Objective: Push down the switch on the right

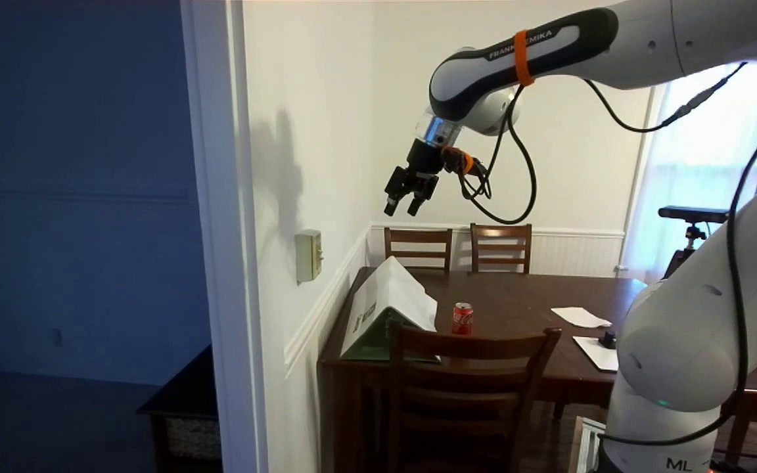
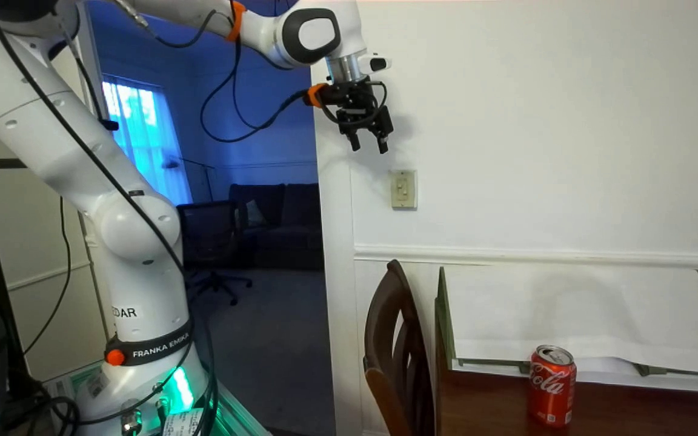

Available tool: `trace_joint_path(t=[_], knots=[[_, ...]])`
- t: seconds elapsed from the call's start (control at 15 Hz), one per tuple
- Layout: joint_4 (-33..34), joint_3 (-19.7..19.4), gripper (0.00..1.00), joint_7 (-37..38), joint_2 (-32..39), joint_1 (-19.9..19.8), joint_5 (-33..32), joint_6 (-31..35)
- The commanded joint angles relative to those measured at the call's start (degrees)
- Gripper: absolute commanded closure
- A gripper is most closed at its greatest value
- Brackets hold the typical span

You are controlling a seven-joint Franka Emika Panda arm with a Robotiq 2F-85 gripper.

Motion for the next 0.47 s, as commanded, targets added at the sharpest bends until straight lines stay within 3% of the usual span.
trace_joint_path(t=[0.0,0.4], knots=[[-0.7,-1.1,0.00,0.4,-1.2,1.4,-1.0,-0.1],[-1.6,-1.1,0.00,0.1,-2.1,1.6,-1.3,-0.1]])
